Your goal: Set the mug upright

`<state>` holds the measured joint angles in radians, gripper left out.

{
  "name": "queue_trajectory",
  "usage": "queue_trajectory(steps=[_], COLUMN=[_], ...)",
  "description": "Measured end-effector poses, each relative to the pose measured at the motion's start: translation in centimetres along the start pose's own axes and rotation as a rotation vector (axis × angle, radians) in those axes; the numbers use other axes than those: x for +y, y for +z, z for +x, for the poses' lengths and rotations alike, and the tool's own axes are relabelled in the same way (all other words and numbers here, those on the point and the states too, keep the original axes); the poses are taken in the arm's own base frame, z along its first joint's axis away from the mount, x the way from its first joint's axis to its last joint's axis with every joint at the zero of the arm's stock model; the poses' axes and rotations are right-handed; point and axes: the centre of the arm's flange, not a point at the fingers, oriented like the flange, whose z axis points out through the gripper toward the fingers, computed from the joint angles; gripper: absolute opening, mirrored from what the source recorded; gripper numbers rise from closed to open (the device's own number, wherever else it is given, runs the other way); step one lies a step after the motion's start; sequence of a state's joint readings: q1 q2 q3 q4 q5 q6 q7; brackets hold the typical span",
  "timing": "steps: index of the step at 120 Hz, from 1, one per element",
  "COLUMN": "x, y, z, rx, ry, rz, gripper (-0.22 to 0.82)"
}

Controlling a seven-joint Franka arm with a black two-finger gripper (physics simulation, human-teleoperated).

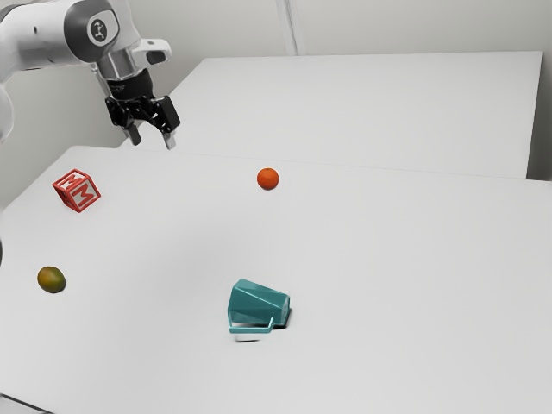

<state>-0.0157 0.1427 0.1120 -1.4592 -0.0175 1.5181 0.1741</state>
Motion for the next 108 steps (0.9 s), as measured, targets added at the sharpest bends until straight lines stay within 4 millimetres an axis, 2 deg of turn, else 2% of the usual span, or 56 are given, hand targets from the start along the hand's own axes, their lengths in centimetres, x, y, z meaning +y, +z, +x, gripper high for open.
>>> queue_trajectory(steps=[44,56,72,91,108], x=[0.1,0.1,-1.3,-3.3,-1.1], y=[0.2,1.9,4.9,9.0,13.3], z=[-0.3,-1.1,-3.9,-8.3,-9.5], rx=[-0.005,-0.034,-0.084,-0.095,-0.071], ry=[0.013,0.003,-0.049,-0.135,-0.147], rz=[-0.019,-0.093,-0.22,-0.358,-0.439], gripper=[0.6,0.6,0.6,0.6,0.6])
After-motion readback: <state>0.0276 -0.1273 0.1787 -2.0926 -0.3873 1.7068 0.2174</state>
